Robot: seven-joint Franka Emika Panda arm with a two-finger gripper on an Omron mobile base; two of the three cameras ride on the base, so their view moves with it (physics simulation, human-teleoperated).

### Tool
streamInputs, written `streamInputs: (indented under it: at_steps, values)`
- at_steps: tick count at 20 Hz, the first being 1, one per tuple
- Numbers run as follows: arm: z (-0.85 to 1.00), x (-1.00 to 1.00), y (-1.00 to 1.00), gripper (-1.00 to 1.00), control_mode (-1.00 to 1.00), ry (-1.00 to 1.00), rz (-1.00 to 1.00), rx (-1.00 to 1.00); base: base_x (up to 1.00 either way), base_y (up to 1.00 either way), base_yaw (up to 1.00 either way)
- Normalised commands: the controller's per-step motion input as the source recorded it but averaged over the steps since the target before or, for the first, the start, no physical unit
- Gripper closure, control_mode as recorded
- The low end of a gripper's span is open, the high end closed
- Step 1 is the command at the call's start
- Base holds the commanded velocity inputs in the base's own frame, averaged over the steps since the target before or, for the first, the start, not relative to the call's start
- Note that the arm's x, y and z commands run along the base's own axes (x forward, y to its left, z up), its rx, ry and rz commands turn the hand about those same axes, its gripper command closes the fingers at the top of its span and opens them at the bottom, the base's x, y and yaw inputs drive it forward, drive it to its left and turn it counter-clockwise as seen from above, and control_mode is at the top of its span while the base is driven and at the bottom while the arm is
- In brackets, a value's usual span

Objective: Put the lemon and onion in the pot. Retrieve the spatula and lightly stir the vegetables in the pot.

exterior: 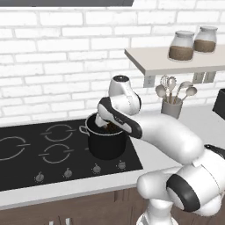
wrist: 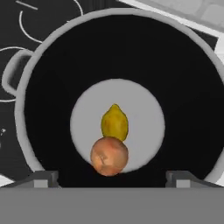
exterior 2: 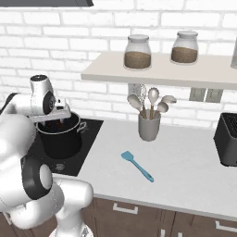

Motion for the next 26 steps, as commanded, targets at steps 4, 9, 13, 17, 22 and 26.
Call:
streamInputs:
  at_steps: [4, 9, 13, 17, 22, 26]
  values:
    - [1.0, -0.99, -0.73, -1.0, -1.0, -0.24, 0.0, 0.12, 0.0, 0.0, 0.0]
    - [0.79, -0.95, -1.0, -1.0, -1.0, -0.15, 0.0, 0.27, 0.0, 0.0, 0.0]
    - [0.13, -0.69, -1.0, -1.0, -1.0, -0.07, 0.01, 0.3, 0.0, 0.0, 0.0]
    - [-0.01, -0.46, -1.0, -1.0, -1.0, -0.15, 0.02, 0.22, 0.0, 0.0, 0.0]
    - [-0.08, -0.13, -1.0, -1.0, -1.0, -0.25, 0.0, 0.04, 0.0, 0.0, 0.0]
    - [-0.25, 0.0, -1.0, -1.0, -1.0, -0.2, 0.0, 0.0, 0.0, 0.0, 0.0]
